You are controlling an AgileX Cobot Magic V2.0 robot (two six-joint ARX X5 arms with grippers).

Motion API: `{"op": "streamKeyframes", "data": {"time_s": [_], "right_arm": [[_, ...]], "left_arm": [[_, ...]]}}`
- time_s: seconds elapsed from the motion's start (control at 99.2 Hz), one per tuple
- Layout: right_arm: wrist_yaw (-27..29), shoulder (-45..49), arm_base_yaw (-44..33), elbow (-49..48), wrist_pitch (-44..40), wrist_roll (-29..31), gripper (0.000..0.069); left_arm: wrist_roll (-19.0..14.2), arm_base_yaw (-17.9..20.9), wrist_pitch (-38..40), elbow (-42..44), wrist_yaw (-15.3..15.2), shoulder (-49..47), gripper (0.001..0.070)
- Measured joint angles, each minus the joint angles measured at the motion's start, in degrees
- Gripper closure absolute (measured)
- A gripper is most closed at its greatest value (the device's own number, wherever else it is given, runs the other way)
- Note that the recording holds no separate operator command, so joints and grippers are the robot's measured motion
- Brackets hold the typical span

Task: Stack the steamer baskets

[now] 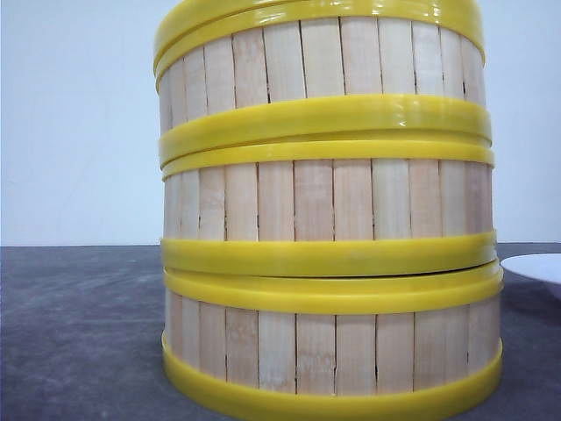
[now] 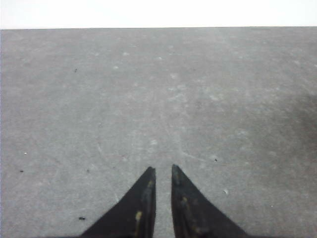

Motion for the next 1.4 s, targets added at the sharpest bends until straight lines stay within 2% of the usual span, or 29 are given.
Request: {"op": "streamKeyframes", "data": {"time_s": [0.232,0.635,1.402], "right_arm": [[0.0,-1.6,0.0,-4.8,2.5,0.2,0.068],[0.0,-1.6,-0.1,-5.7,7.2,0.4,0.068],[0.0,-1.6,-0.1,-5.7,7.2,0.4,0.068]], "left_arm": [[0.0,0.0,0.0,0.0,0.0,0.0,0.068],[0.0,0.0,0.0,0.0,0.0,0.0,0.068],[0.0,0.0,0.0,0.0,0.0,0.0,0.068]]}}
